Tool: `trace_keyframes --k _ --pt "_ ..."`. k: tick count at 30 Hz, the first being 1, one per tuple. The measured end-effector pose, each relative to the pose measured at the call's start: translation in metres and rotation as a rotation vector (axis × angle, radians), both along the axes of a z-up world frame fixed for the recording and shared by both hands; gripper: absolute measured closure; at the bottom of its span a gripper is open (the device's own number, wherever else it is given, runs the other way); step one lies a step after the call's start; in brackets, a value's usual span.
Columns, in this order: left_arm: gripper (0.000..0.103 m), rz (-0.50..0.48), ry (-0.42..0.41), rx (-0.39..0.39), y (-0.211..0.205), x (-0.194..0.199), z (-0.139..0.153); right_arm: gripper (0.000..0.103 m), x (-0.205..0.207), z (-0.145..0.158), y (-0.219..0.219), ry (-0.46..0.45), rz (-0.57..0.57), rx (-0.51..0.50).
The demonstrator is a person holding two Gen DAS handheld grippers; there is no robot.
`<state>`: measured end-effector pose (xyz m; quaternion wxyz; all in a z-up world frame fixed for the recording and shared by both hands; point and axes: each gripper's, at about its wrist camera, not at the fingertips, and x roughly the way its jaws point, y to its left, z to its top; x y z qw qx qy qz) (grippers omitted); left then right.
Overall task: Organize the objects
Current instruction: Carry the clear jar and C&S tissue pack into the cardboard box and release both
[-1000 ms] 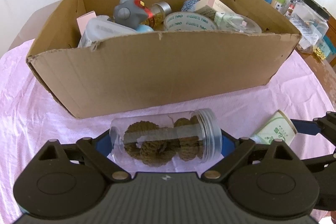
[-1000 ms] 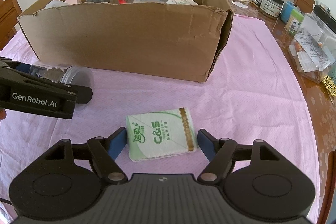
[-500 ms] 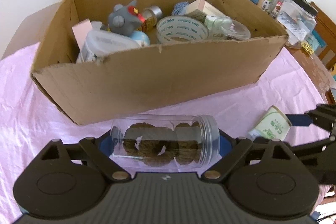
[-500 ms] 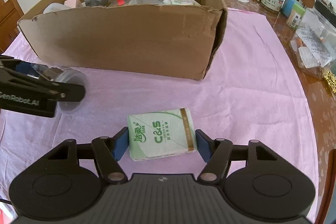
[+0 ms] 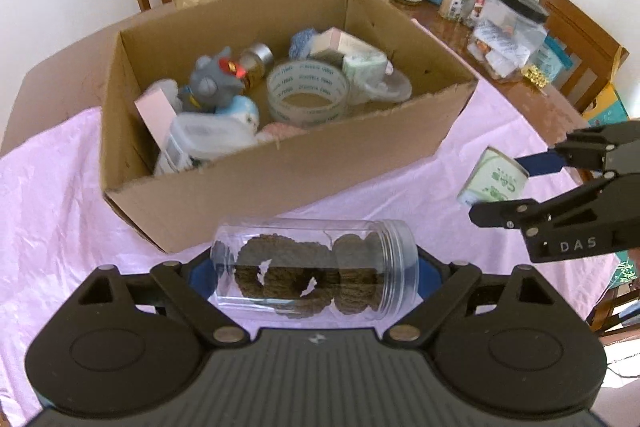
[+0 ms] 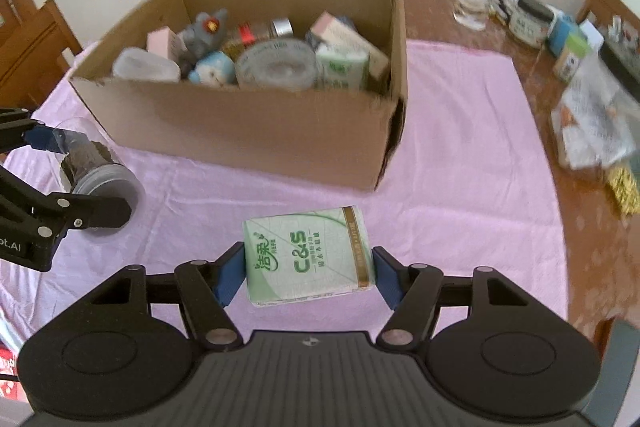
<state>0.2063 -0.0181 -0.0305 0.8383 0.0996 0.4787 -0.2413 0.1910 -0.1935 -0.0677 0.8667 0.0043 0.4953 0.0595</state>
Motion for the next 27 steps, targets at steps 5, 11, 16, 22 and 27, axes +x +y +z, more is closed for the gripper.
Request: trace_keyframes --k 5,11,16,22,27 --pt "0.012 -0.013 -0.020 -0.017 0.000 0.003 0.024 0.032 0.004 0.025 0.002 -0.022 0.059 -0.002" --pt "0.012 -0.020 -0.064 -0.038 -0.003 0.013 0.052 0.032 0.018 0.055 0.009 -0.072 0.126 -0.019" --pt "0.012 -0.007 -0.102 -0.032 -0.005 0.029 0.066 0.032 0.039 0.074 0.015 -0.115 0.168 -0.033" --pt "0.012 0.023 -0.128 -0.022 -0.003 0.057 0.074 0.032 0.072 0.083 0.020 -0.142 0.207 -0.041" --pt "0.012 0.064 -0.132 -0.007 0.004 0.083 0.074 0.032 0.103 0.081 0.026 -0.142 0.233 -0.040"
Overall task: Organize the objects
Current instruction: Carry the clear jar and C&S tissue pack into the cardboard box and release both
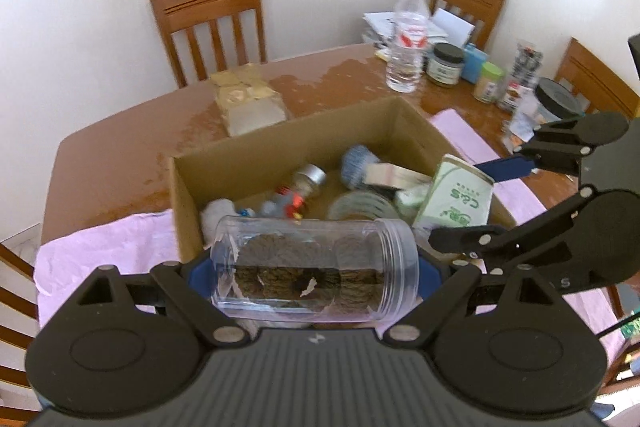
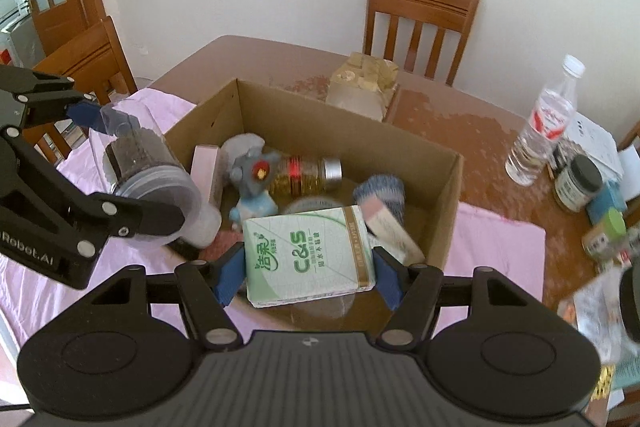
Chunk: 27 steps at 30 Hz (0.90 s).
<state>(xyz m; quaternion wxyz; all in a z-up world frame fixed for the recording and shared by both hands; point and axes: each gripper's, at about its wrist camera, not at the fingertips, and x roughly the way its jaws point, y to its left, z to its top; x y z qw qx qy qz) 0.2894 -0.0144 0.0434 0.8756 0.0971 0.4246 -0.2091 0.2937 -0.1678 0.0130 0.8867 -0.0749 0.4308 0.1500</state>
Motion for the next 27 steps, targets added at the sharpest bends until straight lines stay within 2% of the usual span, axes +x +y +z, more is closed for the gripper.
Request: trace_keyframes --k 4,5,6,8,14,27 --pt "0.012 0.029 -0.002 0.005 0.006 0.018 -0.001 0.031 0.022 -0.003 0.006 -0.001 0.017 -0.005" --pt "0.011 0.034 -0.003 0.005 0.007 0.021 -0.001 0.028 0.026 -0.003 0.006 0.000 0.019 0.002" --pt "0.011 0.039 -0.002 0.007 0.009 0.024 -0.002 0.020 0.030 -0.004 0.006 -0.002 0.018 0.008" --pt "0.011 0.046 0.000 0.008 0.011 0.031 -0.003 0.014 0.036 -0.004 0.007 -0.010 0.012 0.016" --pt "0.011 0.066 0.009 0.003 0.014 0.050 -0.007 0.007 0.044 -0.006 0.003 0.001 -0.005 0.024" --pt "0.011 0.081 0.001 0.018 0.005 0.092 -0.014 0.005 0.038 -0.002 -0.006 0.005 -0.040 0.029"
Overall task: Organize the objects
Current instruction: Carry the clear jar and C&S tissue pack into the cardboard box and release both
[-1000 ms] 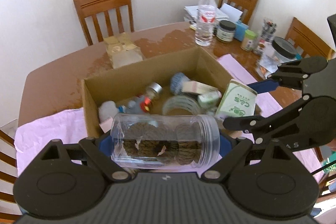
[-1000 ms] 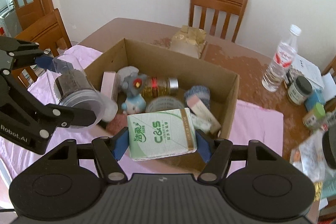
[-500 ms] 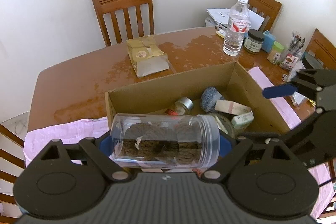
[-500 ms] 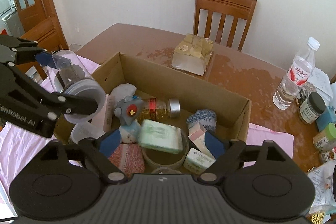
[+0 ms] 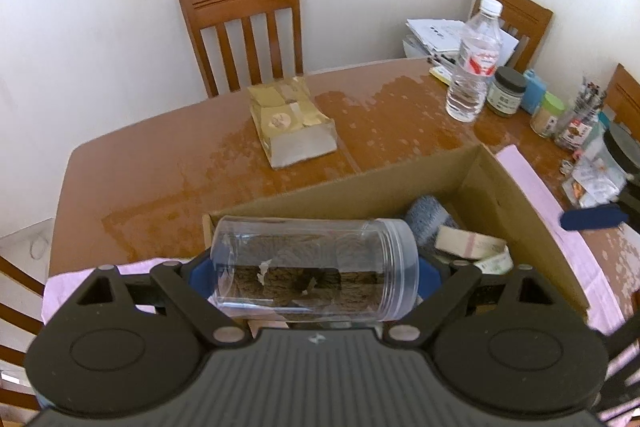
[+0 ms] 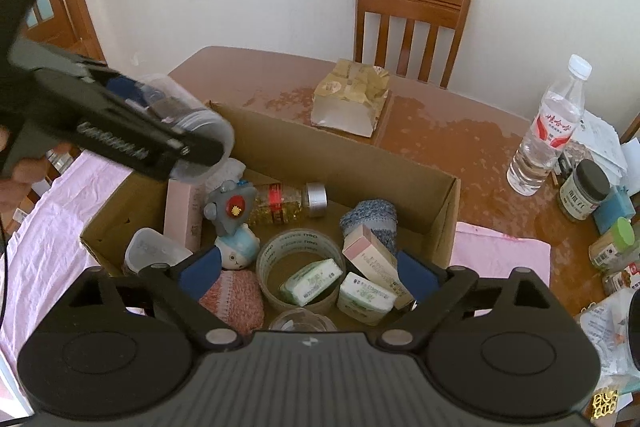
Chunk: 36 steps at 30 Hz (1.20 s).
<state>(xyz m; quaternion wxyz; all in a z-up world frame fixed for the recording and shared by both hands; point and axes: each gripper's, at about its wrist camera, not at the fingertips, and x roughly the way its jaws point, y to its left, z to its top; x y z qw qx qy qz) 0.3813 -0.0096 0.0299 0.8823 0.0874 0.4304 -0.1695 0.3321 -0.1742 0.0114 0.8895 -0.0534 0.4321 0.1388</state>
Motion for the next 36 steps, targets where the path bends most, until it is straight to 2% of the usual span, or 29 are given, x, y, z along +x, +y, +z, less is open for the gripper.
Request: trace_keyframes --k 6,18,27,36 --pt "0.006 0.047 0.014 -0.019 0.003 0.009 -0.002 0.004 -0.002 0.004 0.001 -0.013 -0.007 0.001" --pt "0.002 0.062 -0.059 -0.016 0.008 -0.006 0.014 0.000 -0.002 0.012 0.006 -0.021 -0.022 -0.008" --pt "0.001 0.093 -0.125 -0.028 0.011 -0.041 0.026 0.000 -0.011 0.022 -0.003 -0.012 -0.089 0.034" --pt "0.001 0.167 -0.109 -0.039 0.012 -0.099 0.004 0.000 -0.040 0.002 -0.004 0.051 -0.185 0.038"
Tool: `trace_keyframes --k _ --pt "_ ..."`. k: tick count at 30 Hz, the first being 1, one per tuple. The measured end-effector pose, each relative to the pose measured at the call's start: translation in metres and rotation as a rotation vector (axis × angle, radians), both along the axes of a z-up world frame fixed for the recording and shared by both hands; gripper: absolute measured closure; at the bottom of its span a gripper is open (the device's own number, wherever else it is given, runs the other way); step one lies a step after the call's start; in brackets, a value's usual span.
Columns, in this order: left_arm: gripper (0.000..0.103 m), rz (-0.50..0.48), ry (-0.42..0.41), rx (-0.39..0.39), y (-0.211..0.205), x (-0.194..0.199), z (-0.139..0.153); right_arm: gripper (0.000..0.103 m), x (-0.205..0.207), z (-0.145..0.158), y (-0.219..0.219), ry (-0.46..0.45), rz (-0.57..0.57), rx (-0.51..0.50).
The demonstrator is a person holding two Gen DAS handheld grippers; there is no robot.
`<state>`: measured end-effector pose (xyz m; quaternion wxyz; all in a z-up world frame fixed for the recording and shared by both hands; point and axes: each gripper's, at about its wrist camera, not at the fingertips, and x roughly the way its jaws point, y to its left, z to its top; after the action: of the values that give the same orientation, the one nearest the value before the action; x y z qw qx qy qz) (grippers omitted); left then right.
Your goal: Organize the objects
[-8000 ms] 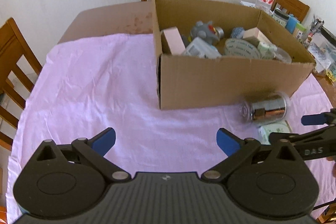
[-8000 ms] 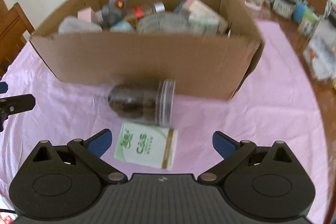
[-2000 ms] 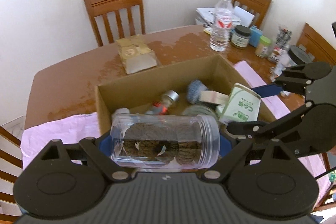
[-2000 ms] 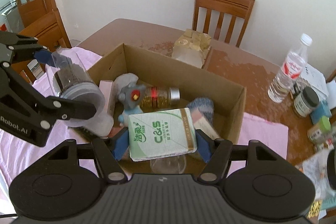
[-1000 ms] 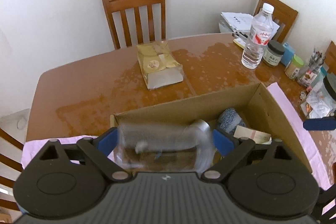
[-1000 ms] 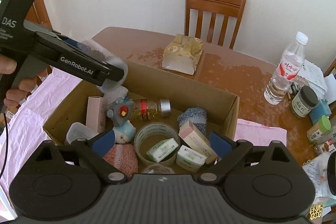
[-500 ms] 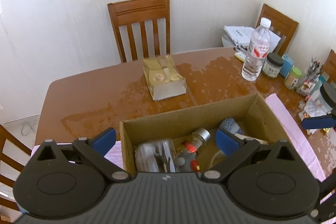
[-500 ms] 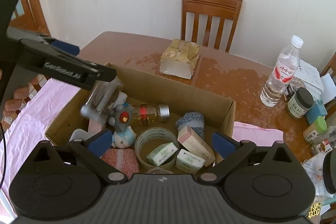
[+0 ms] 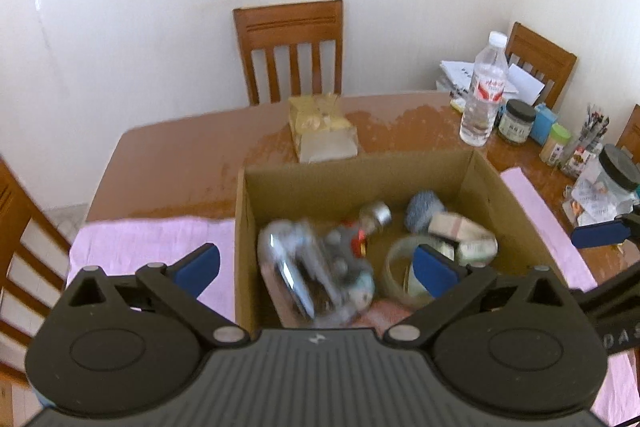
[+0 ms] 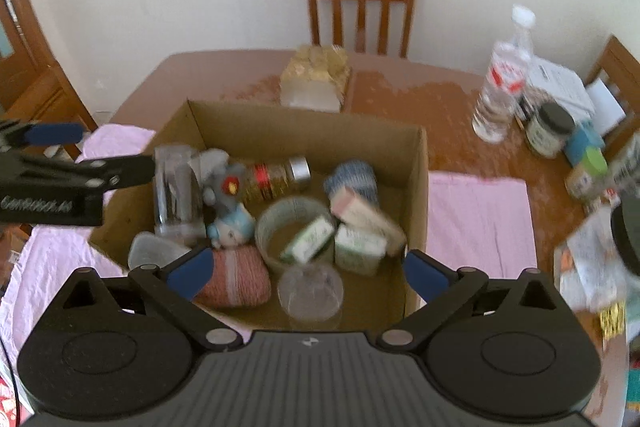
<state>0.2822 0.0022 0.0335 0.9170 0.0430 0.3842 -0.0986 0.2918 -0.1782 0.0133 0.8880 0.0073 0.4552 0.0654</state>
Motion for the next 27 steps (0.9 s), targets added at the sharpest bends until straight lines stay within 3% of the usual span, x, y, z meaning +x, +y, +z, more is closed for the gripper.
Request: trace_keyframes --k 12,27 --pt "0.001 0.088 0.141 0.041 0.001 -0.051 -0.020 0.000 -0.037 -0.035 -0.001 0.111 -0.184 0.014" --pt "0.001 0.104 0.159 0.060 0.002 -0.061 0.004 0.000 -0.054 0.000 0.014 0.104 -0.190 -0.006"
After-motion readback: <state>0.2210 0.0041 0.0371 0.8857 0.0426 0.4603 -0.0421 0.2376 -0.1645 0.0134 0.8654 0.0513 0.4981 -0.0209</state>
